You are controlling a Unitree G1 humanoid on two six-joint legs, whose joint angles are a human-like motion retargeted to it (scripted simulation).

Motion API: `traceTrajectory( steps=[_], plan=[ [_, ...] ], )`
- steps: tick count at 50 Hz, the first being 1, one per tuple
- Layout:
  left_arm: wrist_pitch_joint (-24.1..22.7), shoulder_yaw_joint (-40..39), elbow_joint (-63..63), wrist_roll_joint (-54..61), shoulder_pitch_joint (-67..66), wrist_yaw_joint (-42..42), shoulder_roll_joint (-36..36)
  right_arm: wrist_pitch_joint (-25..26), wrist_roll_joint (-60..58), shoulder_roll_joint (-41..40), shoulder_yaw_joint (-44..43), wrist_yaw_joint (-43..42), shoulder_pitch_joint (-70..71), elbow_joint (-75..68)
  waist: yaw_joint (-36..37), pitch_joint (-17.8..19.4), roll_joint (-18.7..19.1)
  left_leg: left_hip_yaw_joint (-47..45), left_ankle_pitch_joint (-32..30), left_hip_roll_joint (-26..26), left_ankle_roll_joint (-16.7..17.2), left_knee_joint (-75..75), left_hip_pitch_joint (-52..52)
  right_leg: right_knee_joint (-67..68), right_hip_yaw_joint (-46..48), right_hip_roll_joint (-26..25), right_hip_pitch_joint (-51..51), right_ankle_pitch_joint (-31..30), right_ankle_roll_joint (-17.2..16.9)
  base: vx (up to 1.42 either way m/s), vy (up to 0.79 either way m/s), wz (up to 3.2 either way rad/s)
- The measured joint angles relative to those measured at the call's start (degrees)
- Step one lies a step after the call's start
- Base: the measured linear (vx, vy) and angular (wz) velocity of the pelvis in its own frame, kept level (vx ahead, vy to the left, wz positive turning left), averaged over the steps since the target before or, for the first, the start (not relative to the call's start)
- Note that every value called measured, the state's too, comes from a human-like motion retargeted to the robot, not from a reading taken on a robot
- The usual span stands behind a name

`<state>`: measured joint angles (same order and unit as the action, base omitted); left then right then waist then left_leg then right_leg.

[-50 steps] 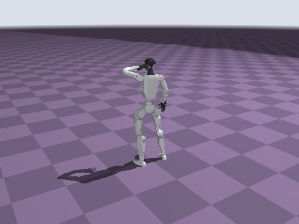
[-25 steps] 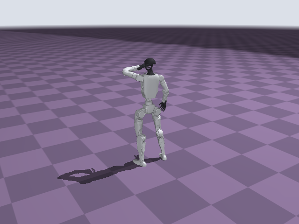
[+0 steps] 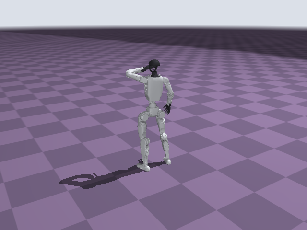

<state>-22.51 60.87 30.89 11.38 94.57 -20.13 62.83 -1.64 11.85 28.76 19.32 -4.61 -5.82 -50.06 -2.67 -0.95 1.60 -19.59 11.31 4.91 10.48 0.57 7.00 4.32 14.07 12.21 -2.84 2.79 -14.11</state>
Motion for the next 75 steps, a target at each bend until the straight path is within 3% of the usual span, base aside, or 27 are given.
traceTrajectory(
  steps=[12,24,32,36,40,45,50,55,58,63,70,75],
  plan=[
    [2.6,4.1,-9.4,-3.9,10.3,-0.4,-16.6,0.4,2.4,-0.9,3.7,0.6,-0.3,-4.8,-0.6,0.1,-0.9,2.5,-0.3,-0.4,0.3,0.1,-0.5,0.0,2.4,0.5,-1.2,0.5,0.6,0.00,0.00,0.14],
    [0.8,-5.4,-1.0,-1.7,-4.5,1.0,-2.8,0.4,-0.5,-0.3,-0.6,0.7,0.4,-1.0,-0.3,0.7,0.0,0.1,-0.2,-0.1,0.1,0.0,-0.1,0.0,0.0,0.1,0.0,0.0,0.3,0.00,0.00,-0.14],
    [1.5,6.0,-4.1,-2.4,7.8,1.4,-7.3,0.4,1.5,0.3,2.2,0.4,0.1,-3.0,-1.1,0.4,-0.3,1.7,-0.5,-0.2,0.1,0.0,-0.7,-0.1,1.7,0.3,-0.5,0.2,0.3,0.00,0.00,0.10],
    [0.7,10.9,-4.1,-1.3,11.9,0.9,-5.4,0.2,1.7,0.2,2.7,0.2,0.2,-3.4,-1.0,0.5,-0.7,1.6,-0.6,-0.2,-0.1,0.0,-0.8,-0.1,1.6,0.3,-0.4,0.1,0.2,0.00,0.00,0.00],
    [-0.3,10.4,-1.6,-0.1,9.8,0.0,1.3,0.0,0.7,0.0,1.4,-0.1,0.1,-2.6,-0.5,0.7,-0.9,0.7,-0.4,0.0,-0.2,0.0,-0.5,0.0,0.6,0.1,0.1,0.0,0.0,0.00,-0.01,-0.22],
    [-0.8,4.2,1.1,0.6,2.5,-0.2,6.9,0.1,-0.6,-0.2,-0.8,0.2,-0.8,-1.0,0.0,0.9,-1.1,-0.1,-0.2,0.1,-0.1,0.0,-0.3,0.0,-0.1,-0.2,0.4,-0.1,-0.2,0.00,0.00,-0.08],
    [0.7,0.7,-0.4,-0.1,1.2,0.8,1.1,0.7,0.2,0.1,-0.9,0.8,-1.8,-1.0,-0.3,0.6,-1.1,1.1,-0.3,0.1,0.0,0.0,-0.4,0.0,1.1,0.0,-0.3,0.2,0.1,0.00,0.00,0.16],
    [2.1,2.8,-5.0,-1.4,6.1,0.8,-9.8,0.9,2.0,-0.1,0.9,1.2,-1.6,-2.3,-1.0,0.3,-1.9,2.8,-0.4,-0.1,0.2,0.0,-0.7,0.0,2.8,0.3,-1.2,0.7,0.5,0.00,0.01,0.29],
    [2.1,4.2,-6.5,-1.8,8.0,0.4,-12.6,0.8,2.2,-0.2,1.9,1.2,-0.8,-2.7,-1.1,0.2,-2.4,2.9,-0.4,-0.1,0.2,0.1,-0.6,0.0,2.9,0.3,-1.4,0.7,0.7,0.00,0.00,0.00],
    [1.3,4.1,-3.9,-1.1,6.1,0.6,-7.6,0.7,0.5,0.5,1.3,1.3,0.8,-1.4,-0.7,0.4,-2.7,1.4,-0.2,0.0,0.0,0.0,-0.1,0.0,1.4,0.1,-0.8,0.5,0.6,0.00,-0.01,-0.24],
    [0.1,-1.9,1.4,0.5,-2.6,0.9,2.9,0.2,-2.1,2.1,-2.6,1.9,0.8,3.9,-0.3,0.8,-2.3,-0.7,0.2,0.3,-0.2,0.0,0.7,0.3,-0.7,-0.4,-0.1,0.2,-0.1,0.00,-0.01,-0.23],
    [1.5,-2.0,-1.3,-0.5,0.0,1.3,-0.6,0.5,-0.7,2.8,-3.4,2.0,0.0,3.7,-0.7,0.3,-2.1,-0.1,0.2,0.4,-0.1,0.0,0.7,0.3,0.0,-0.3,-0.5,0.4,-0.1,0.00,0.00,0.08]
  ],
)
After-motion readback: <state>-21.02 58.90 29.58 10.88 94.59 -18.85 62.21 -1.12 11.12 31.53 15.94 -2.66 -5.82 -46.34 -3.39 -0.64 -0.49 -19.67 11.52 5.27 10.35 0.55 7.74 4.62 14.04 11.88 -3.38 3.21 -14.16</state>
